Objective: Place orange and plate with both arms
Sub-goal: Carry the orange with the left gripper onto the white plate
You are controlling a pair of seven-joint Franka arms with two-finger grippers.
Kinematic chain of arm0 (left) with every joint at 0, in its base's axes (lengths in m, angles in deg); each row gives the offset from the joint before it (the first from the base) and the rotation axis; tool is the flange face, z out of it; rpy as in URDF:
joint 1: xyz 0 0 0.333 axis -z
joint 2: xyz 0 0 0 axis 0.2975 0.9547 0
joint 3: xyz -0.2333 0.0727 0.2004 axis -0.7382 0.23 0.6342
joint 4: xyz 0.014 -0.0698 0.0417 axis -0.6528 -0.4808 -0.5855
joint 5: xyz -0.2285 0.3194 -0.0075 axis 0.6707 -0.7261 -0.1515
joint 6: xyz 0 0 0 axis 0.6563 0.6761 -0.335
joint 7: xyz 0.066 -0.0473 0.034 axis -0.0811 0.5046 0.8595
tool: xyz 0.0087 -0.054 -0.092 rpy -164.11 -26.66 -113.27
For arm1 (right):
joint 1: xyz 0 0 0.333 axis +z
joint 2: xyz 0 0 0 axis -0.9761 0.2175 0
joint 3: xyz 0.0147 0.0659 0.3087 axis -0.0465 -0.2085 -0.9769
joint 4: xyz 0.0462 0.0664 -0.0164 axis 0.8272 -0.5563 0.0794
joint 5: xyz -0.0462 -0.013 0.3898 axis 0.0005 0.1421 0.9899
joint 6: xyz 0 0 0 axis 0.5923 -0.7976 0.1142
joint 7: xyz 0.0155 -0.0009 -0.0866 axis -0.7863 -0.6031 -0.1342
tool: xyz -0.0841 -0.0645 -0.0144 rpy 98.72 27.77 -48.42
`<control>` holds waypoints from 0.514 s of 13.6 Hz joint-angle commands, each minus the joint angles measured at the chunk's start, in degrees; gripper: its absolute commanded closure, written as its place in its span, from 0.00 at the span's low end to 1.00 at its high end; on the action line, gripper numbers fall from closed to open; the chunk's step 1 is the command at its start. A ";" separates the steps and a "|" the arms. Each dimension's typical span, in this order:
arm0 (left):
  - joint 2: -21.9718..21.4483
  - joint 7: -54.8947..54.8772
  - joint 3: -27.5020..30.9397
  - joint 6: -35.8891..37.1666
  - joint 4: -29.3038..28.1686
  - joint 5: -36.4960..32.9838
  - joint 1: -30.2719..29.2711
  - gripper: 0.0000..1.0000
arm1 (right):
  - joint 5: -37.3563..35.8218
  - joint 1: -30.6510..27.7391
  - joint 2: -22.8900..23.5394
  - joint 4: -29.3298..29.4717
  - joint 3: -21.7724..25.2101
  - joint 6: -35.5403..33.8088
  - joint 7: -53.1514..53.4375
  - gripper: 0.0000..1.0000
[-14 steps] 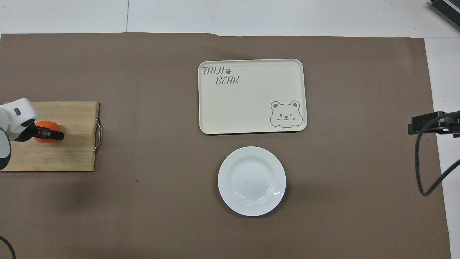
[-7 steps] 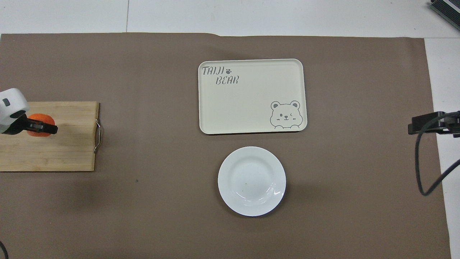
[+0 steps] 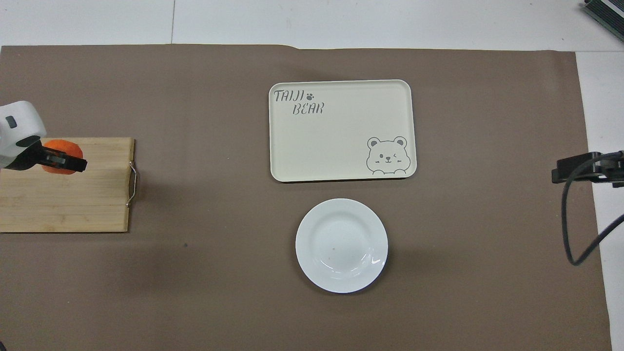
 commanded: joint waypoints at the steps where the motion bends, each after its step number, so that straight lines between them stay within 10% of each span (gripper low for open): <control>1: -1.31 6.38 0.67 2.69 -0.42 -1.48 4.65 1.00 | 2.57 -0.89 -1.42 -2.90 0.20 0.32 -5.42 0.00; 7: -2.27 28.52 0.49 2.34 -1.30 -1.48 17.82 1.00 | 9.24 -1.33 -3.88 -10.00 0.64 0.41 -7.02 0.00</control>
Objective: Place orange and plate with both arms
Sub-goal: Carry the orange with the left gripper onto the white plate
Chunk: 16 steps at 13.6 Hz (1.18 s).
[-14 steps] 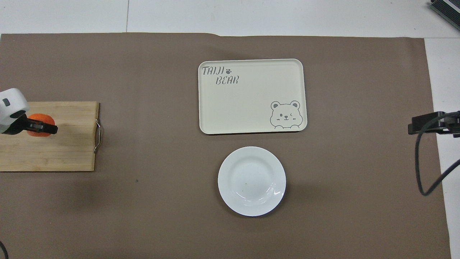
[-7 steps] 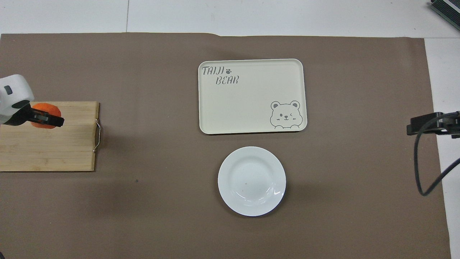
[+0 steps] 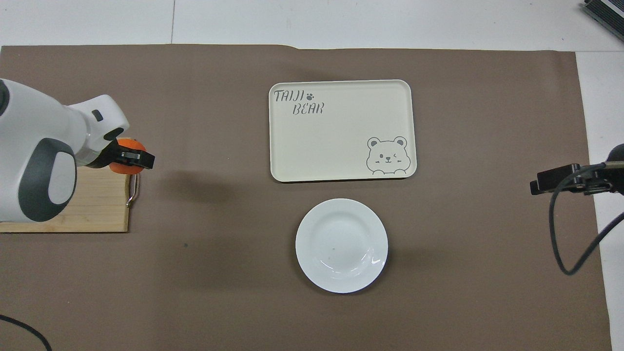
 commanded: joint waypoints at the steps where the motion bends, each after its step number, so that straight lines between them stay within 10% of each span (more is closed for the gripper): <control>1: -2.02 11.02 0.76 0.19 -1.14 -1.17 6.98 1.00 | 4.07 -1.12 -4.64 -7.56 -0.04 0.75 -2.14 0.00; 16: 1.84 52.71 0.59 -12.55 -7.20 -1.08 41.45 1.00 | 10.68 -0.15 -6.40 -29.54 -0.04 7.07 -15.59 0.00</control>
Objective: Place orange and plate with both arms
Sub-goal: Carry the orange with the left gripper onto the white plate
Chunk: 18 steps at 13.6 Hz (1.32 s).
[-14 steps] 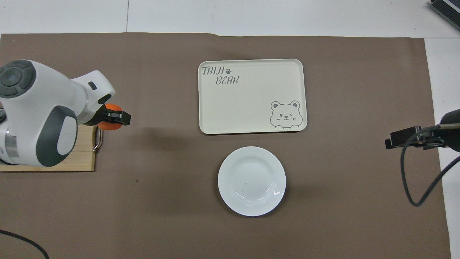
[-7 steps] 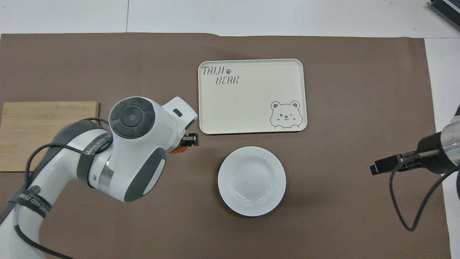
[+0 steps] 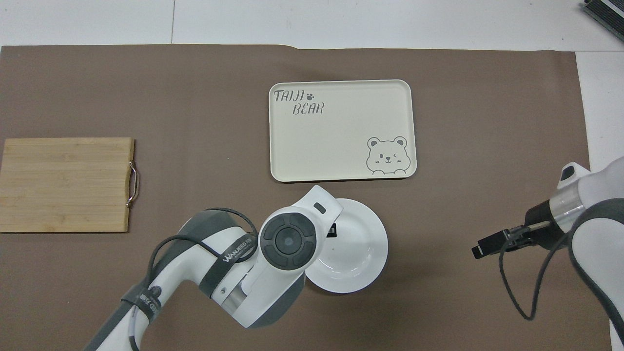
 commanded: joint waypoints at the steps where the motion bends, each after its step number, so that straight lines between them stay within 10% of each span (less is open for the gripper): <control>1: 1.83 5.65 1.14 -3.66 -0.52 -0.99 5.35 1.00 | 1.76 -0.11 -1.96 -5.00 -0.16 3.49 -1.83 0.00; 6: 8.70 13.31 1.06 -10.44 0.00 -1.17 9.85 1.00 | 2.72 -0.20 -1.35 -9.22 -0.07 8.66 -2.45 0.00; 8: 8.61 13.85 1.14 -10.53 0.18 -1.34 9.85 0.00 | 3.33 -0.20 -0.99 -9.31 -0.16 9.38 -0.97 0.00; 18: -0.35 2.54 1.67 0.80 4.05 -1.34 -4.71 0.00 | 13.78 6.03 5.42 -13.52 -0.16 19.12 2.65 0.00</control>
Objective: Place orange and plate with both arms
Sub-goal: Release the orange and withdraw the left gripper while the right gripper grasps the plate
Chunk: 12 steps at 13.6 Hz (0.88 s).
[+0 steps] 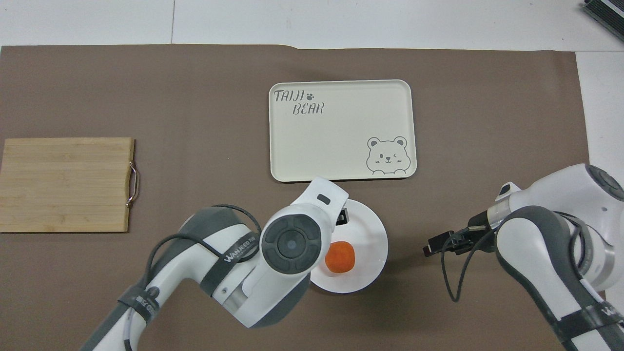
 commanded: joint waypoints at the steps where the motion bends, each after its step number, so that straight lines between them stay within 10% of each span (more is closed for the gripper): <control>1: 0.01 -8.03 -0.45 2.48 0.95 -0.85 -6.87 0.00 | 5.25 2.56 1.60 -2.76 0.01 4.85 1.02 0.00; 12: -5.87 -47.05 -0.36 16.35 7.01 2.75 -33.86 0.00 | 19.33 9.78 5.48 -6.81 -0.07 15.59 -0.72 0.00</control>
